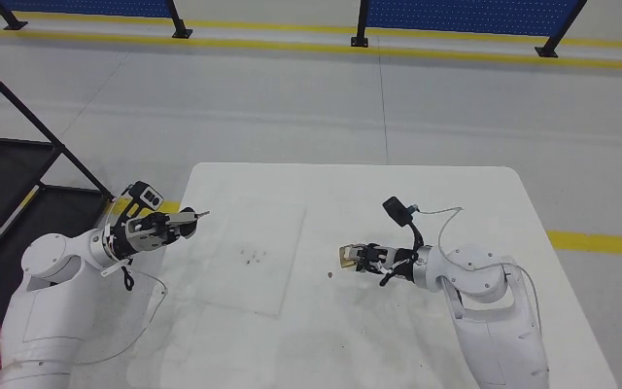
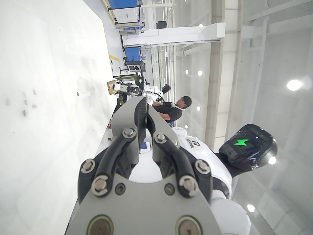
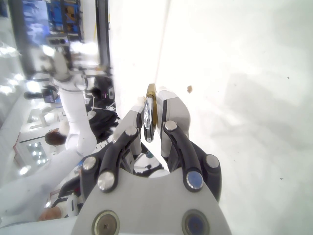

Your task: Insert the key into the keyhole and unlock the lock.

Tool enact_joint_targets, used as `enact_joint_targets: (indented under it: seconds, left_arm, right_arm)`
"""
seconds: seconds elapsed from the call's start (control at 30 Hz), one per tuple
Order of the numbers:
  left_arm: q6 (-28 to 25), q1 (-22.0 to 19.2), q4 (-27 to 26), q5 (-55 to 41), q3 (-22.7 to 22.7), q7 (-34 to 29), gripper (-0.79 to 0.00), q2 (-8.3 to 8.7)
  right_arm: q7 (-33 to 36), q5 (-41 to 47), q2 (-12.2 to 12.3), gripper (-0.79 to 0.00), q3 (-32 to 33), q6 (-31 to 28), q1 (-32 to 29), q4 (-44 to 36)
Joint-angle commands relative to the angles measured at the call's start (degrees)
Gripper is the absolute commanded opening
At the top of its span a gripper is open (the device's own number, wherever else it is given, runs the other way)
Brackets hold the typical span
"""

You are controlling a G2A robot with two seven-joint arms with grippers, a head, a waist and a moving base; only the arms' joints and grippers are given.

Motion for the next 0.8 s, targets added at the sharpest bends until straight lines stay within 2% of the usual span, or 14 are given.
enact_joint_targets:
  seconds: [0.0,0.23,0.33,0.47,0.77]
  left_arm:
    - [0.00,0.00,0.00,0.00,0.00,0.00,-0.785,0.00]
    - [0.00,0.00,0.00,0.00,0.00,0.00,-0.785,0.00]
    - [0.00,0.00,0.00,0.00,0.00,0.00,-0.785,0.00]
    - [0.00,0.00,0.00,0.00,0.00,0.00,-0.785,0.00]
    - [0.00,0.00,0.00,0.00,0.00,0.00,-0.785,0.00]
  right_arm:
    - [-4.97,6.86,-0.28,-0.785,1.45,-0.31,-1.03,1.63]
    - [-18.48,24.50,-1.15,-0.785,2.85,-9.00,-7.27,2.13]
    - [-22.42,29.26,-1.34,-0.785,2.64,-13.17,-9.66,2.09]
    - [-25.24,32.00,-1.35,-0.785,1.84,-17.40,-11.84,1.50]
    - [-25.14,30.81,-0.65,-0.785,0.67,-23.80,-13.29,0.58]
